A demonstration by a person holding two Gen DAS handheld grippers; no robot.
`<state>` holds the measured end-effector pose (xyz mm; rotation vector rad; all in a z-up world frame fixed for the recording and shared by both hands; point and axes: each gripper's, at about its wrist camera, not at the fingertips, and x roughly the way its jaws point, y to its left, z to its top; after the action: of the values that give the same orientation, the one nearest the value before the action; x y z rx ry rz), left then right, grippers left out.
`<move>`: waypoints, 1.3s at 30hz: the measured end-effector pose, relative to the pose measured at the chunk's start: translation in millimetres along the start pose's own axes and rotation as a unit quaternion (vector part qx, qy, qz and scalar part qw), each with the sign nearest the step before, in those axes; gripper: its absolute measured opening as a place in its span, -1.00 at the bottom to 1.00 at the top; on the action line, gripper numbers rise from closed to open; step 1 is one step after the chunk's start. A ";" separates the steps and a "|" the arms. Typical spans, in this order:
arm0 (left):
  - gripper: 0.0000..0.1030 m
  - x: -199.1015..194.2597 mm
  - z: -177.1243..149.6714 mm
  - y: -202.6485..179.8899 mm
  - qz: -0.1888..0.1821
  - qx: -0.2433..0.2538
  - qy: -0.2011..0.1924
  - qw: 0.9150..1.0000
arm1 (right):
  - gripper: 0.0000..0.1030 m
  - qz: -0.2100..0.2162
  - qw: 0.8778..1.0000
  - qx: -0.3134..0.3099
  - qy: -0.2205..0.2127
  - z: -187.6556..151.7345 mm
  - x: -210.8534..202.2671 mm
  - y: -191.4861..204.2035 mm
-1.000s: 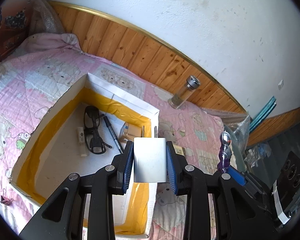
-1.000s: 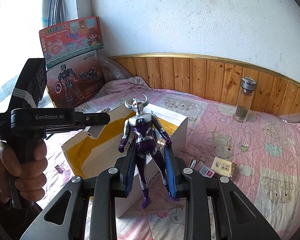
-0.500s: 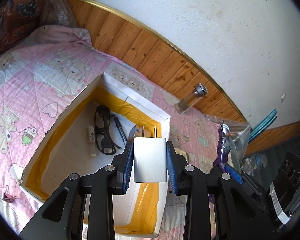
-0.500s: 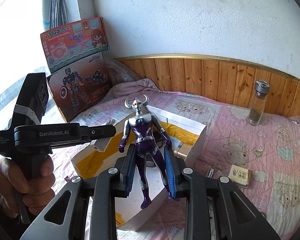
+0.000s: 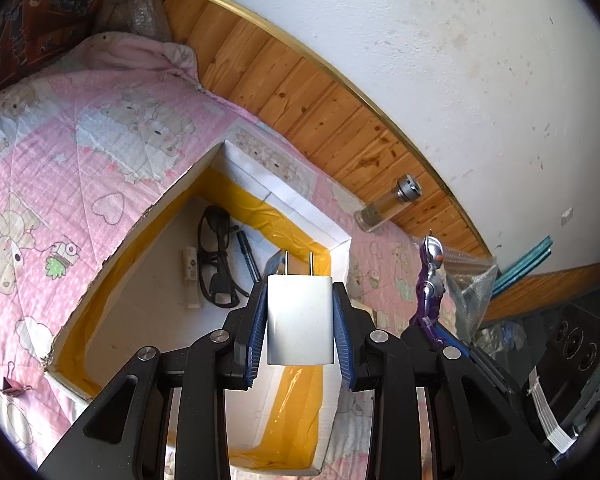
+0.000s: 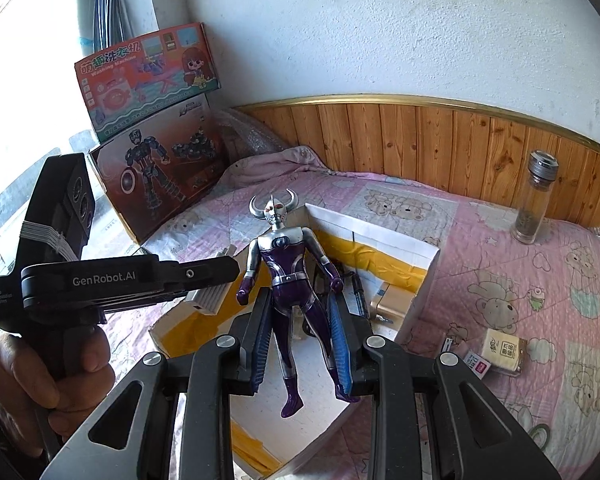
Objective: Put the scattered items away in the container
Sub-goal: 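Carry the plug charger and figure with both tools over the box opening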
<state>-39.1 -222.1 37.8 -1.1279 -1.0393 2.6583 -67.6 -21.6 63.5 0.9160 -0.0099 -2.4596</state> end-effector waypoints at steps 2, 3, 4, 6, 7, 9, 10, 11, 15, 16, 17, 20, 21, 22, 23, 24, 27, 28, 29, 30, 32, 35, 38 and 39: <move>-0.39 -0.4 0.5 1.0 -0.002 -0.003 0.000 1.000 | -0.44 -0.001 1.000 -0.002 0.003 1.3 3.6 2.4; -0.39 -0.9 0.6 1.8 -0.002 -0.004 0.000 1.000 | -0.44 0.000 1.000 -0.002 0.005 1.5 5.4 3.2; -0.39 -1.3 0.8 2.3 -0.003 -0.005 0.000 1.000 | -0.44 -0.001 1.000 -0.003 0.007 1.8 7.9 4.3; -0.39 -2.3 1.4 4.3 -0.002 -0.007 -0.001 1.000 | -0.44 -0.003 1.000 -0.006 0.010 2.2 12.0 6.3; -0.39 -2.6 1.7 5.8 -0.002 -0.009 -0.001 1.000 | -0.44 -0.004 1.000 -0.006 0.012 2.5 14.1 7.0; -0.39 -1.4 2.1 9.4 0.001 -0.012 -0.001 1.000 | -0.44 -0.005 1.000 -0.007 0.017 3.4 18.2 7.4; -0.39 -0.1 2.0 11.4 0.002 -0.015 0.002 1.000 | -0.44 -0.006 1.000 -0.008 0.019 3.9 20.2 7.9; -0.39 1.0 1.8 13.1 0.003 -0.018 0.004 1.000 | -0.44 -0.007 1.000 -0.010 0.022 4.8 22.4 8.3; -0.39 4.7 0.7 17.4 0.006 -0.026 0.012 1.000 | -0.44 -0.013 0.999 -0.016 0.033 7.1 30.6 9.5; -0.39 5.5 0.7 17.7 0.007 -0.027 0.014 1.000 | -0.44 -0.014 0.999 -0.019 0.037 7.2 32.8 9.6; -0.39 5.7 0.9 18.6 0.006 -0.029 0.015 0.999 | -0.44 -0.015 0.999 -0.019 0.040 7.3 34.8 9.4; -0.39 5.4 1.7 20.8 0.007 -0.034 0.015 0.999 | -0.44 -0.016 0.998 -0.021 0.052 8.2 41.7 9.0; -0.39 5.3 2.2 21.7 0.006 -0.036 0.015 0.999 | -0.44 -0.016 0.998 -0.022 0.056 8.4 43.7 8.9; -0.39 5.1 2.6 22.8 0.006 -0.037 0.015 0.999 | -0.44 -0.017 0.998 -0.024 0.059 8.5 45.6 9.2; -0.39 5.0 2.7 23.8 0.007 -0.038 0.015 0.999 | -0.44 -0.019 0.998 -0.027 0.062 8.5 47.3 9.5; -0.39 4.8 3.1 25.0 0.006 -0.040 0.016 0.999 | -0.44 -0.020 0.997 -0.030 0.065 8.6 49.1 10.2; -0.39 4.8 3.0 27.9 0.006 -0.043 0.017 0.999 | -0.44 -0.023 0.996 -0.038 0.074 8.8 53.9 11.7; -0.39 4.9 3.1 29.2 0.006 -0.045 0.017 0.999 | -0.44 -0.024 0.996 -0.040 0.077 8.9 55.6 11.9; -0.39 5.0 3.2 30.7 0.006 -0.048 0.018 0.999 | -0.44 -0.024 0.996 -0.040 0.079 9.7 57.0 11.9; -0.39 5.2 3.7 31.7 0.006 -0.050 0.019 0.999 | -0.44 -0.024 0.995 -0.040 0.083 9.7 58.9 12.3; -0.39 5.8 3.2 33.4 0.006 -0.053 0.020 0.998 | -0.44 -0.022 0.995 -0.038 0.092 9.2 63.3 11.6; -0.39 7.9 2.7 34.2 0.005 -0.054 0.023 0.998 | -0.44 -0.019 0.994 -0.035 0.107 7.3 69.5 9.9; -0.39 12.0 1.5 35.6 0.005 -0.056 0.030 0.998 | -0.44 -0.017 0.992 -0.034 0.121 6.1 74.6 8.7; -0.39 13.2 0.8 35.8 0.005 -0.058 0.032 0.998 | -0.44 -0.016 0.991 -0.034 0.125 5.9 75.9 8.5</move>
<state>-42.6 -246.0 8.2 -1.2343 -1.1918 2.5795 -116.0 -65.3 23.3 1.1952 0.1759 -2.3401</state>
